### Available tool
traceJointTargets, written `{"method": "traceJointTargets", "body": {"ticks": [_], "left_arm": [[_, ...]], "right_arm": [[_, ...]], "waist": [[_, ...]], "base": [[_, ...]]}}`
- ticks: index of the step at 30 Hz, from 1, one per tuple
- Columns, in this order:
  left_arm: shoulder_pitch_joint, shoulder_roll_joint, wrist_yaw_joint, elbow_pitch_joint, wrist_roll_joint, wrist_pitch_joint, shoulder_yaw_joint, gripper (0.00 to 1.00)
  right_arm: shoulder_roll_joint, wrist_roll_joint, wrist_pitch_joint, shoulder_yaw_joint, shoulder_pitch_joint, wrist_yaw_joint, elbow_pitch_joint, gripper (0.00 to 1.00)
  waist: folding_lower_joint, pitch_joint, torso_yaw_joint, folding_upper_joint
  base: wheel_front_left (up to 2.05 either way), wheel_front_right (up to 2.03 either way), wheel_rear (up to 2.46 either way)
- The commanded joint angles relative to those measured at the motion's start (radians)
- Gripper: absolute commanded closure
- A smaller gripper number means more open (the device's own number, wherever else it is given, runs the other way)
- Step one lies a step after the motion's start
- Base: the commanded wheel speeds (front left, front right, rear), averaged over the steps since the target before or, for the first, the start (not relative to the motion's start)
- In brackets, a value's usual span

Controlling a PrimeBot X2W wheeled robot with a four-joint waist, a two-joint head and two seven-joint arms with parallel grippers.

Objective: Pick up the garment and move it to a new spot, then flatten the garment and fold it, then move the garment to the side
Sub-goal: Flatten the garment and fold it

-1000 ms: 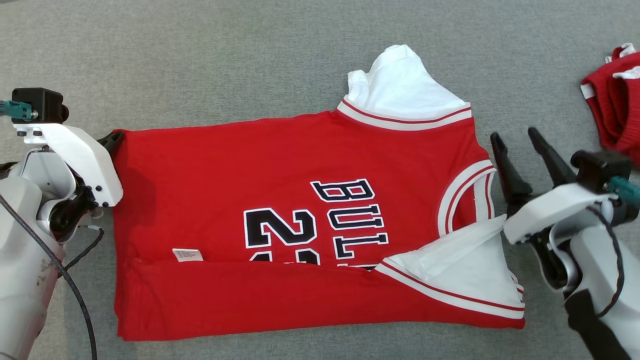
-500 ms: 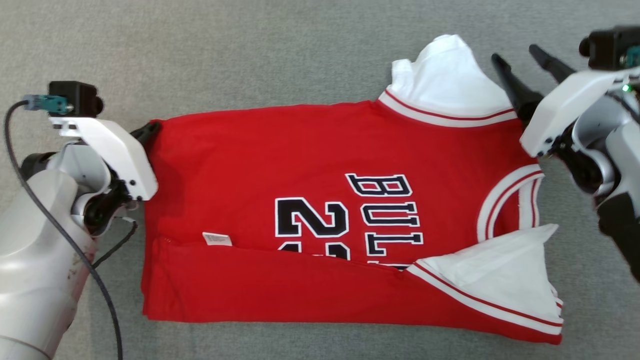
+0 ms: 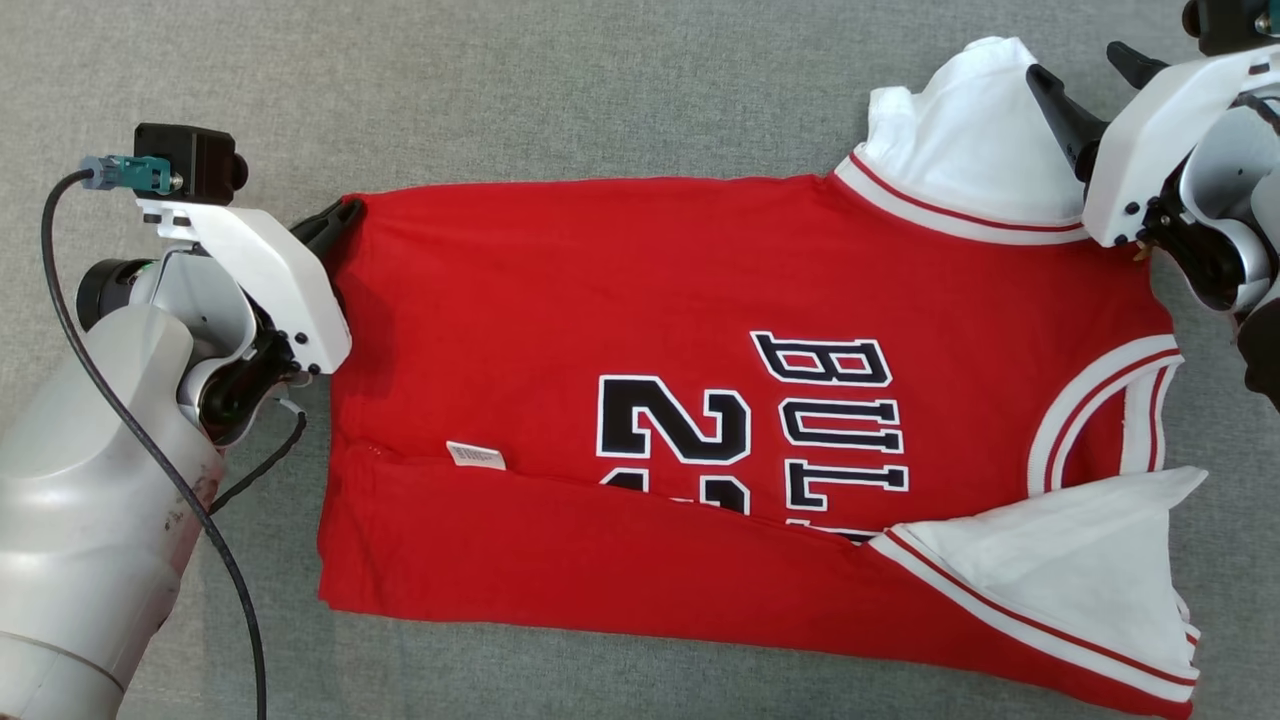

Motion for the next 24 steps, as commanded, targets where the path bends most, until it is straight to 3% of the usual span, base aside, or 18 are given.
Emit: {"method": "traceJointTargets", "body": {"ticks": [1, 24], "left_arm": [[-0.010, 0.007, 0.000, 0.013, -0.010, -0.009, -0.011, 1.00], [-0.077, 0.009, 0.002, 0.046, -0.084, -0.059, -0.123, 1.00]], "right_arm": [[-0.001, 0.019, -0.009, 0.024, -0.024, 0.000, 0.020, 0.00], [0.016, 0.187, -0.027, 0.258, -0.155, 0.000, 0.120, 0.00]], "waist": [[0.0000, 0.007, 0.004, 0.0000], [0.0000, 0.069, 0.033, 0.0000]], "base": [[0.00, 0.00, 0.00], [0.00, 0.00, 0.00]]}}
